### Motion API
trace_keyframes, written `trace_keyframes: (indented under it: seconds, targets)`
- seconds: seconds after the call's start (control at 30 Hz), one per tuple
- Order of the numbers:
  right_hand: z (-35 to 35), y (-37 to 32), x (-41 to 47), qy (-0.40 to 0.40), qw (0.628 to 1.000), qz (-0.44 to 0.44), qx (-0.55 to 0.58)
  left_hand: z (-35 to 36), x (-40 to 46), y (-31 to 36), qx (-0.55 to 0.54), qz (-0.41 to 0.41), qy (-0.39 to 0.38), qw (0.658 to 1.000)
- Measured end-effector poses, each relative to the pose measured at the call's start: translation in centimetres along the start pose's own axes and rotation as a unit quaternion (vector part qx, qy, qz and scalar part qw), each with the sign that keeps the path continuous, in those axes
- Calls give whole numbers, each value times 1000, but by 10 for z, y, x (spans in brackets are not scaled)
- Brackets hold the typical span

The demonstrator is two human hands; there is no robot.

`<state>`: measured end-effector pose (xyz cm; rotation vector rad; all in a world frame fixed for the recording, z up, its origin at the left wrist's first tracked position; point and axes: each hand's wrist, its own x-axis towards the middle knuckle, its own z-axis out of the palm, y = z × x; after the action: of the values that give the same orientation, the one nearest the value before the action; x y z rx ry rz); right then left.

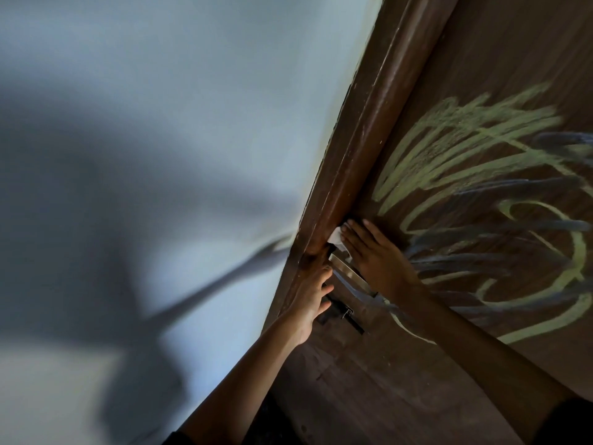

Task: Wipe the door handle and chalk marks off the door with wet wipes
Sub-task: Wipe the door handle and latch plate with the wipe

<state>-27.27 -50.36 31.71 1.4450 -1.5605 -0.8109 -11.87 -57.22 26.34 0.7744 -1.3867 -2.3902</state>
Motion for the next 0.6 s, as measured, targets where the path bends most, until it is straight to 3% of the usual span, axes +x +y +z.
trace_keyframes:
  seconds: [0.1, 0.27, 0.47, 0.6]
  targets:
    - [1, -1, -5, 19, 999, -2, 33, -3, 1, -2, 0, -3, -1, 1000]
    - [-7, 12, -14, 99, 988, 69, 95, -9, 1, -3, -22, -11, 5, 1000]
    - [-1, 10, 0, 79, 993, 72, 53, -7, 2, -8, -5, -14, -5, 1000]
    - [-3, 9, -3, 115, 990, 80, 35, -5, 3, -11, -5, -22, -7, 1000]
